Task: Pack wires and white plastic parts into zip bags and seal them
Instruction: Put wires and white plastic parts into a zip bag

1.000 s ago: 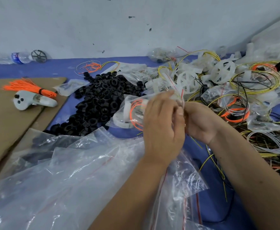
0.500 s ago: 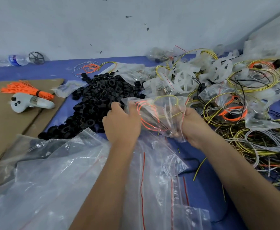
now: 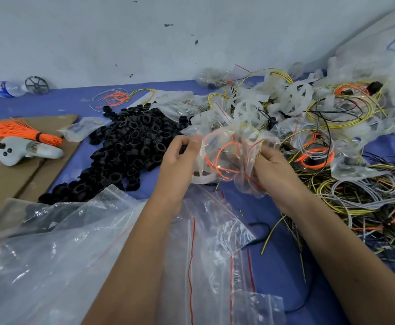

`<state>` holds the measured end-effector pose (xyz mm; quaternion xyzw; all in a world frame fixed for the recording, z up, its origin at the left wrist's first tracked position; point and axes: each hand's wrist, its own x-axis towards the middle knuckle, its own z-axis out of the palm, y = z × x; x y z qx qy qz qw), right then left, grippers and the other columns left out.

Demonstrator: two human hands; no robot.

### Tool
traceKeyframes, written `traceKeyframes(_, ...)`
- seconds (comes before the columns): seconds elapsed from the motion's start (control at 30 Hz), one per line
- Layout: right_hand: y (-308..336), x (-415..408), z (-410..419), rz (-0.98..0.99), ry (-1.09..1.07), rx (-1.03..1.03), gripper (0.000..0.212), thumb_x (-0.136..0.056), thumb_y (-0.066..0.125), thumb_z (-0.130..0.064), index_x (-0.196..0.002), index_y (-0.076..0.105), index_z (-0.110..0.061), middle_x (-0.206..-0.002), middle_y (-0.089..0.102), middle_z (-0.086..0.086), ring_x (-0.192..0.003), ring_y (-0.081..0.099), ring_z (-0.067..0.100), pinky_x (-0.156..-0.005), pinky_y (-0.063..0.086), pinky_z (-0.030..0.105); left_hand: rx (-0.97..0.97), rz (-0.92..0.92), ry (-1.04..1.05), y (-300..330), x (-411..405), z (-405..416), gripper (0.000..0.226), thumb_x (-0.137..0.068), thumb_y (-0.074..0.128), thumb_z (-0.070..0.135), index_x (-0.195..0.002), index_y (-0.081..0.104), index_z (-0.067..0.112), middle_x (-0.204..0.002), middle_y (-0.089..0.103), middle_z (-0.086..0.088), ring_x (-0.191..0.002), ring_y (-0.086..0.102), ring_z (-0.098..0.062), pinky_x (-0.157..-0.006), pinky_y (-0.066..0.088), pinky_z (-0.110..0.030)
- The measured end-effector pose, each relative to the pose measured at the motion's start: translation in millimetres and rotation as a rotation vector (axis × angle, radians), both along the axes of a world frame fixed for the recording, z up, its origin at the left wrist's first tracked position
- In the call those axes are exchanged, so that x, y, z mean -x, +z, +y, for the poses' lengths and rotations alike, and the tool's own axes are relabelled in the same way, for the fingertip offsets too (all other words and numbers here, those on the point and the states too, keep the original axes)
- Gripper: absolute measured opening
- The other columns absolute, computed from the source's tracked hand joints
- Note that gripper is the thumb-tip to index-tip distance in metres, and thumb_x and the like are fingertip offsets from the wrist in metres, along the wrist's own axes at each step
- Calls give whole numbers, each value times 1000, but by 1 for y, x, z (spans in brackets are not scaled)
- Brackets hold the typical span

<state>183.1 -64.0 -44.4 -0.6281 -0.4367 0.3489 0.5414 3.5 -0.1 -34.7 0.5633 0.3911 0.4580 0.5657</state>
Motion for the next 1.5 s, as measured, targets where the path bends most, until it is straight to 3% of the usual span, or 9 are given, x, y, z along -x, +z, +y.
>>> traceKeyframes(0.1, 6, -7, -5, 18, 2, -99, 30, -105, 50, -33, -88, 72, -24, -83, 75, 1, -79, 73, 16, -68, 60, 35, 212, -55, 84, 1, -4, 1, 50, -102, 44, 61, -91, 61, 15, -103, 71, -23, -91, 68, -34, -89, 56, -56)
traceKeyframes(0.2, 7, -14, -11, -112, 29, -130, 46, -104, 51, -33, -59, 51, -21, -52, 43, -14, -49, 41, 4, -55, 41, 24, 263, 68, 223, -4, -4, 5, 60, -106, 32, 61, -80, 60, 14, -82, 68, -12, -77, 63, -26, -79, 52, -44)
traceKeyframes(0.53, 17, -24, -18, 447, 83, -222, 26, -89, 71, -33, -95, 74, -7, -82, 70, 17, -66, 60, 31, -78, 45, 49, 323, -11, -126, -7, 0, 0, 70, -91, 37, 82, -79, 79, 28, -84, 78, -3, -73, 74, -22, -67, 57, -30)
traceKeyframes(0.7, 16, -31, -26, 433, 255, -100, 22, -98, 61, -25, -95, 71, -5, -51, 57, 1, -33, 45, 9, -39, 42, 21, 319, -148, -349, 1, 6, 0, 65, -87, 41, 78, -78, 54, 14, -66, 50, -2, -58, 40, -17, -51, 36, -27)
traceKeyframes(0.8, 14, -30, -26, 272, 280, -13, 18, -93, 70, -27, -87, 75, -11, -65, 63, 7, -53, 60, 16, -56, 51, 32, 352, -71, -393, 2, 13, 2, 63, -90, 42, 78, -71, 40, 17, -87, 12, -15, -72, 9, -29, -62, 9, -38)
traceKeyframes(0.93, 11, -30, -24, -87, 159, -25, 9, -95, 71, -22, -96, 76, -14, -89, 76, 11, -81, 73, 32, -75, 59, 48, 285, 55, -213, 10, 15, -3, 59, -95, 46, 71, -73, 52, 17, -98, 65, -16, -65, 41, -23, -58, 31, -33)
traceKeyframes(1.13, 10, -37, -23, -568, -144, 14, 19, -76, 88, -33, -74, 71, -24, -72, 70, -5, -72, 67, 11, -59, 50, 16, -460, 394, 185, -1, 5, -9, 33, -96, 65, 35, -78, 62, 8, -75, 68, -3, -72, 61, -20, -74, 50, -39)
traceKeyframes(1.3, 8, -32, -20, -78, -58, 70, 19, -82, 85, -27, -78, 78, -10, -80, 75, 19, -69, 69, 24, -65, 61, 49, -559, 696, -17, 30, 1, 4, 24, -92, 71, 37, -78, 63, 20, -74, 65, 9, -74, 60, -11, -71, 47, -30)
traceKeyframes(1.5, 15, -31, -20, 597, 156, -15, 26, -96, 52, 6, -98, 77, 0, -100, 72, 22, -94, 71, 32, -92, 59, 43, -511, 882, -218, 46, -37, 9, 24, -103, 56, 38, -99, 62, 15, -90, 65, 4, -83, 57, -15, -72, 43, -29)
